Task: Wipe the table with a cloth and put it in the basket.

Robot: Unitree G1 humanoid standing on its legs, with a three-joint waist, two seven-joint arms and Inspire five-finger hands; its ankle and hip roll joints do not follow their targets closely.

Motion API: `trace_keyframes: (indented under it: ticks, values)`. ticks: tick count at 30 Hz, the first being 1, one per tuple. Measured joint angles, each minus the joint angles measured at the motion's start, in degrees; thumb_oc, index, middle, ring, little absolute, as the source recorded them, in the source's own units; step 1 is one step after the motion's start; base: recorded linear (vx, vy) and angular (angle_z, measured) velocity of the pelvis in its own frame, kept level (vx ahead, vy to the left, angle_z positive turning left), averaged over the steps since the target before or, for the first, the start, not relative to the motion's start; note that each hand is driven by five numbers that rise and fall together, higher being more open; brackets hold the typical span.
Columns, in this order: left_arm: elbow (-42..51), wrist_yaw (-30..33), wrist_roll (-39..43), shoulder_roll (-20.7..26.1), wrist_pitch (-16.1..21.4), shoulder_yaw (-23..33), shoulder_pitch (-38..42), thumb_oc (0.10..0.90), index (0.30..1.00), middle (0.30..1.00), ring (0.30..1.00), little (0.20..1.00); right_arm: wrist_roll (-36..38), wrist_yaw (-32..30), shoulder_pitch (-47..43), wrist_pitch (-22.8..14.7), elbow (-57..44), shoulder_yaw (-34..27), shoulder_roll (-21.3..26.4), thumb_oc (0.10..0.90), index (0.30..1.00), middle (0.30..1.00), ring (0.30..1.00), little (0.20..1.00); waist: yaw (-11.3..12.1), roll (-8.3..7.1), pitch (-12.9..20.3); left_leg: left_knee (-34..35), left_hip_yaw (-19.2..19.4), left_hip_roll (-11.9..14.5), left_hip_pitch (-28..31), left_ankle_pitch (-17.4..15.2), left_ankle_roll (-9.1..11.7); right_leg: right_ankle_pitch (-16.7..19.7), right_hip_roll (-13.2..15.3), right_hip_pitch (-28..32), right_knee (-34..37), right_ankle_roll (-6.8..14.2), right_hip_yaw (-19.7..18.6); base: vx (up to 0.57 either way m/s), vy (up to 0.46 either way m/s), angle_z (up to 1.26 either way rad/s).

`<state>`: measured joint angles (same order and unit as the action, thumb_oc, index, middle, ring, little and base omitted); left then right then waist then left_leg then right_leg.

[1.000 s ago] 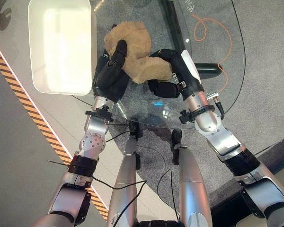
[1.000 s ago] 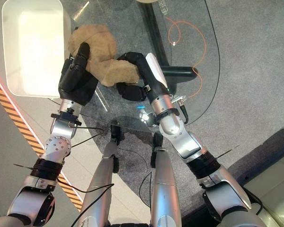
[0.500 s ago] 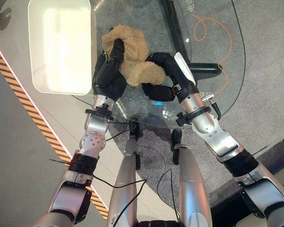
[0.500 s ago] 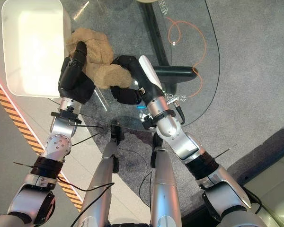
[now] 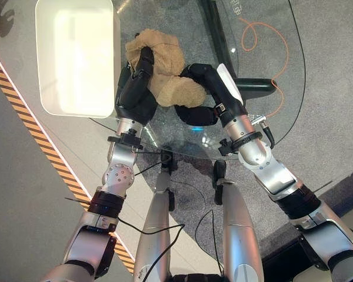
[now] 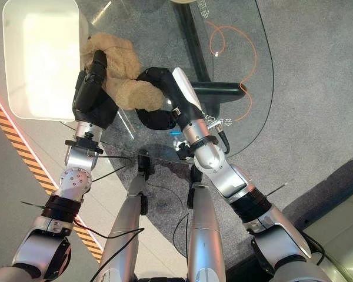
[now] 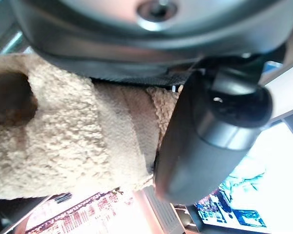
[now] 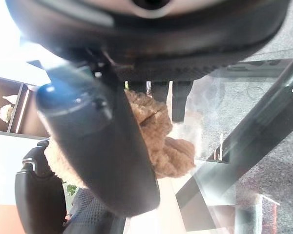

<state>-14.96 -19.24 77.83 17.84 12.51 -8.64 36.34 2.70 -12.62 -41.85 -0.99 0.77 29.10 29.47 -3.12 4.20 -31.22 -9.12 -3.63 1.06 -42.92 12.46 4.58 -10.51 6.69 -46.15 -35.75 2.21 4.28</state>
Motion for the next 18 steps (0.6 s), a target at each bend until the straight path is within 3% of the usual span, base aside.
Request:
trace_keyframes:
  ticks: [10,18]
  values:
    - [0.80,9.89,-1.75,-4.05,11.03,0.43,0.03,0.100,0.300,0.300,0.300,0.200,-0.01,-0.06,-0.10,0.42,1.34,-0.34,-0.53,0.800,0.900,0.900,0.900,0.900,0.43,-0.04,0.01,0.01,-0.07,0.01,0.03,0.04,0.03,0.02,-0.02,0.00,-0.09,-0.03,0.06,0.00,0.000,0.00]
    - [2.07,16.82,-2.81,-5.60,17.25,1.27,0.04,0.100,0.300,0.300,0.300,0.200,-0.03,-0.06,-0.15,0.42,1.69,-1.21,-0.64,0.800,0.900,0.900,0.900,0.900,1.35,-0.04,0.01,0.00,-0.13,0.03,0.03,0.06,0.06,0.02,-0.03,-0.01,-0.15,-0.04,0.10,0.00,0.000,0.00]
